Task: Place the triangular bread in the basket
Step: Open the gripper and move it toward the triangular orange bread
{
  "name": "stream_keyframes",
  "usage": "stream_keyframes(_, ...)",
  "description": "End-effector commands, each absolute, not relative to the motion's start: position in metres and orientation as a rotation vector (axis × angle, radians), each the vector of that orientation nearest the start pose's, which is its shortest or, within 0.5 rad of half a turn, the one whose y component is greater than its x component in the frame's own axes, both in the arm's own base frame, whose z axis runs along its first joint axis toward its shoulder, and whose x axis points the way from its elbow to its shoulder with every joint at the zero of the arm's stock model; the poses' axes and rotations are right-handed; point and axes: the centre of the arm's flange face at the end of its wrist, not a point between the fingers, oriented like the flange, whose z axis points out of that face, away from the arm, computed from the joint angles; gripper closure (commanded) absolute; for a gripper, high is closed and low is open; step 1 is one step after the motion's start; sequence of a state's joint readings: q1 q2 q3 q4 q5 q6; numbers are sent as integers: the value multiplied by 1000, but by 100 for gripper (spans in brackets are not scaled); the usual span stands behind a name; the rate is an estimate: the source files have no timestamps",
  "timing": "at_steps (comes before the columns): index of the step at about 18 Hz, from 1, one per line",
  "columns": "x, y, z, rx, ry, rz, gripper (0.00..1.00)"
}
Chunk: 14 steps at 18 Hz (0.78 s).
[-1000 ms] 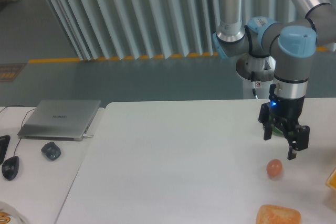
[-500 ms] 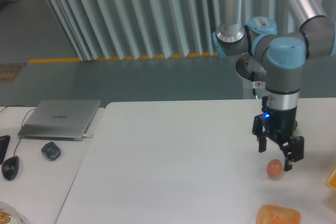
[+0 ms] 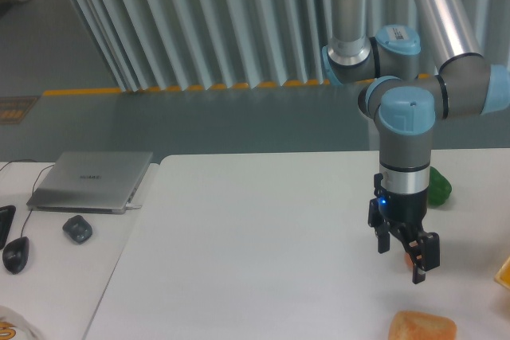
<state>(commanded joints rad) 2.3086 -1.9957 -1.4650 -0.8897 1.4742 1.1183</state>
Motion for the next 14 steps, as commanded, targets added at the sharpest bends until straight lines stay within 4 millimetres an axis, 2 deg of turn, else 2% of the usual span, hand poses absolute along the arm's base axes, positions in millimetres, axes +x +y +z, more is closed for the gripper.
stream_keyframes(6,-358,605,383,-2724,543,413,0)
stream_keyframes(8,-359,605,381,-2734,543,421,0)
stream_keyframes(9,-358,605,376,-2741,546,412,0)
stream_keyframes(11,-339,614,359,-2755,586,370,0)
stream_keyframes(12,-331,620,343,-2775,604,347,0)
stream_keyframes(14,-327,622,342,-2787,552,340,0)
